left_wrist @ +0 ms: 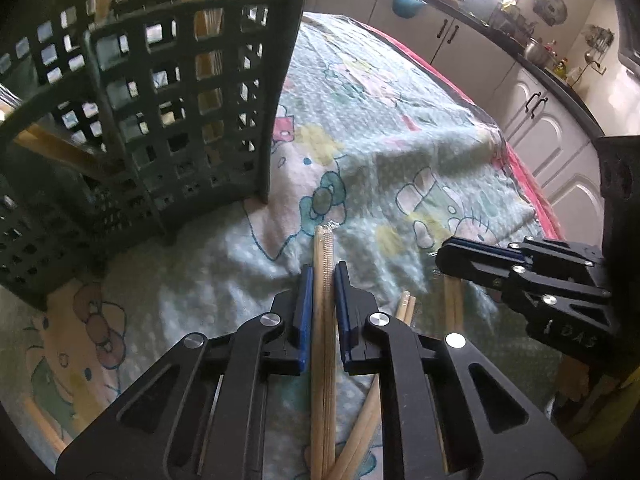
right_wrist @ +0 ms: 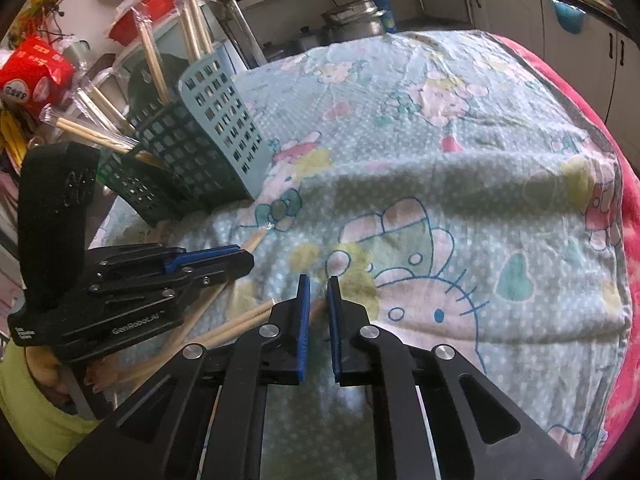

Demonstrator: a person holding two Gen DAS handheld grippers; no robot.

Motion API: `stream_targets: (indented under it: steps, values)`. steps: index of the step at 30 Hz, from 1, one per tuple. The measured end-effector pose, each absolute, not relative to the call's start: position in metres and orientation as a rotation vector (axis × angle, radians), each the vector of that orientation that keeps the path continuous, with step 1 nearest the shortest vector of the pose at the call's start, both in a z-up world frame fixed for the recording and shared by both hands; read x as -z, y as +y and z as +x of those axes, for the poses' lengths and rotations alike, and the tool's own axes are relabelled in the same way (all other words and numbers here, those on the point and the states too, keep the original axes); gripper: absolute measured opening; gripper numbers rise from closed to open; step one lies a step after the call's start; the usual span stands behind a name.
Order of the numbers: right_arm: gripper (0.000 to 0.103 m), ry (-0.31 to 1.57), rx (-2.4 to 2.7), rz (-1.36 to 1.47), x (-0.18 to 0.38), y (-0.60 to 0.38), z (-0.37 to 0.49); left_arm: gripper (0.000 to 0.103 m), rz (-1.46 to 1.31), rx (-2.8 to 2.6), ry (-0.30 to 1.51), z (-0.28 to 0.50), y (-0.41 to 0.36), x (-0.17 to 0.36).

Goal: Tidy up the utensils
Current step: 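Grasp another wrapped chopstick with the right tool while the left tool grasps one too, then raise the right tool's chopstick over the caddy while the left tool carries its own there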

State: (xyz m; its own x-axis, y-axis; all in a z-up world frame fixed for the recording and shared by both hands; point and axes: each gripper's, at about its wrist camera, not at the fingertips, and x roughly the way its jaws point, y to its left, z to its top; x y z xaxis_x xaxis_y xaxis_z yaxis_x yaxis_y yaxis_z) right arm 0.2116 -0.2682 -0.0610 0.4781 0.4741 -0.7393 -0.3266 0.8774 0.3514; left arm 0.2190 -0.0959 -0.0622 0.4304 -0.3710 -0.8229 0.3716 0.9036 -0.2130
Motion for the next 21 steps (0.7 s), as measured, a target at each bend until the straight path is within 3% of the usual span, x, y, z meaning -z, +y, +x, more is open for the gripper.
stream_targets:
  steps: [11,21]
  values:
    - [0.001,0.870,-0.522,0.147,0.037,-0.263,0.203,0.007,-0.039,0.433,0.864,0.201,-0.068,0.008]
    - [0.001,0.787,-0.573,0.125,0.004,-0.249,0.196,0.007,-0.097,0.399,0.751,0.189,-0.038,-0.031]
